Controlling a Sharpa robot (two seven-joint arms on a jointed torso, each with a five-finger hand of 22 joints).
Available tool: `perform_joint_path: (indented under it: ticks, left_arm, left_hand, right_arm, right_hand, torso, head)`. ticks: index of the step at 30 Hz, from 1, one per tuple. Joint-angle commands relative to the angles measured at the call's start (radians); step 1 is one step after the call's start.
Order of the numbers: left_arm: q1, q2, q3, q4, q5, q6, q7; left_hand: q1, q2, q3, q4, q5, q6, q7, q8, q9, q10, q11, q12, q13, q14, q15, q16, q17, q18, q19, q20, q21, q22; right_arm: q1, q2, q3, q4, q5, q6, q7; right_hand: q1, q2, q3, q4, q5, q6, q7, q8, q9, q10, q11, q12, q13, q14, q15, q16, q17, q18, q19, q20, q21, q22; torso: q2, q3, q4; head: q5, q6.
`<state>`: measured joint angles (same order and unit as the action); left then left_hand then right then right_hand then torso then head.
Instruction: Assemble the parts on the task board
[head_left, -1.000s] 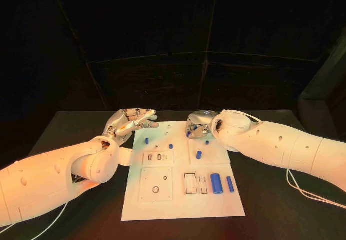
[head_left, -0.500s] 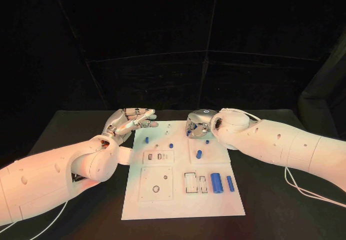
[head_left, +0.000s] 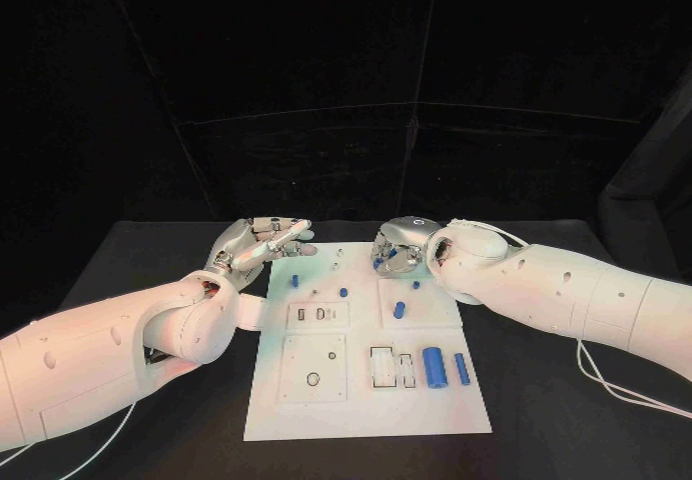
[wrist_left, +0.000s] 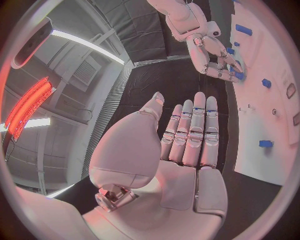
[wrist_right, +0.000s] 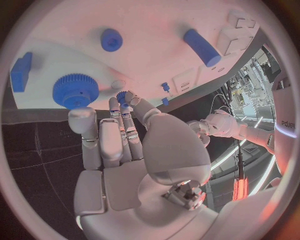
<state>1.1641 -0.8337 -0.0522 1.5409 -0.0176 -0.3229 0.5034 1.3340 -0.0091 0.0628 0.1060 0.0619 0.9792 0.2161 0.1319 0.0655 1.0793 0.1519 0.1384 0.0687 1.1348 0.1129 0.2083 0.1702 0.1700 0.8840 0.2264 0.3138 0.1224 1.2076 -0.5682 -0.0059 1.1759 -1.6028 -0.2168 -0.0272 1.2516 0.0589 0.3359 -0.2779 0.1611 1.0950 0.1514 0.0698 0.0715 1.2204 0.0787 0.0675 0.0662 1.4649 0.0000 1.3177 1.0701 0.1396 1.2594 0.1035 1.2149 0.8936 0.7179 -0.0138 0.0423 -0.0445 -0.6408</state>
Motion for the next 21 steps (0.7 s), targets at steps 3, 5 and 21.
perform_joint_path:
  ticks: [3,5,21]
  left_arm:
    - [0.002,-0.001,0.001,-0.001,-0.005,0.015,0.003]
    - [0.002,0.000,0.001,-0.002,-0.005,0.015,0.003]
    - [0.008,-0.011,0.001,0.011,-0.005,0.018,0.002]
  left_hand:
    - [0.005,0.007,-0.002,-0.007,-0.003,0.000,0.004,-0.005,-0.001,-0.001,0.009,-0.006,-0.002,0.003,0.000,-0.005,0.001,0.014,0.007,0.002,-0.006,-0.002]
    - [0.006,0.008,-0.001,-0.008,-0.003,0.000,0.004,-0.005,-0.001,-0.001,0.009,-0.007,-0.002,0.003,0.000,-0.006,0.001,0.014,0.007,0.003,-0.007,-0.002]
    - [0.006,0.009,-0.001,-0.009,-0.004,0.000,0.004,-0.006,-0.001,0.000,0.009,-0.008,-0.001,0.004,0.000,-0.006,0.002,0.014,0.007,0.003,-0.007,-0.002]
  right_arm:
    - [0.004,0.010,0.001,0.006,0.041,-0.124,0.013]
    - [0.005,0.022,0.001,-0.002,0.043,-0.131,0.011]
    - [0.022,0.138,0.001,-0.106,0.035,-0.140,0.009]
  right_hand:
    - [-0.001,-0.011,0.008,0.000,0.006,0.003,0.003,-0.004,-0.002,0.002,0.003,-0.004,-0.001,0.027,-0.005,0.003,-0.001,-0.009,0.001,-0.005,0.003,0.002]
    - [-0.003,-0.015,0.013,0.001,0.006,0.002,0.004,-0.005,-0.003,0.000,0.003,-0.005,-0.002,0.027,-0.004,0.004,-0.001,-0.009,0.000,-0.005,0.003,0.002]
    - [-0.010,-0.025,0.030,0.005,0.006,-0.004,0.006,-0.007,-0.004,-0.008,0.006,-0.006,-0.002,0.026,-0.002,0.004,-0.003,-0.009,-0.002,-0.003,0.005,0.002]
  torso:
    - [0.001,-0.0006,0.0020]
    - [0.003,0.0004,0.0030]
    - [0.020,-0.0047,0.0201]
  head:
    - [0.002,0.006]
    - [0.004,0.006]
    - [-0.004,0.015]
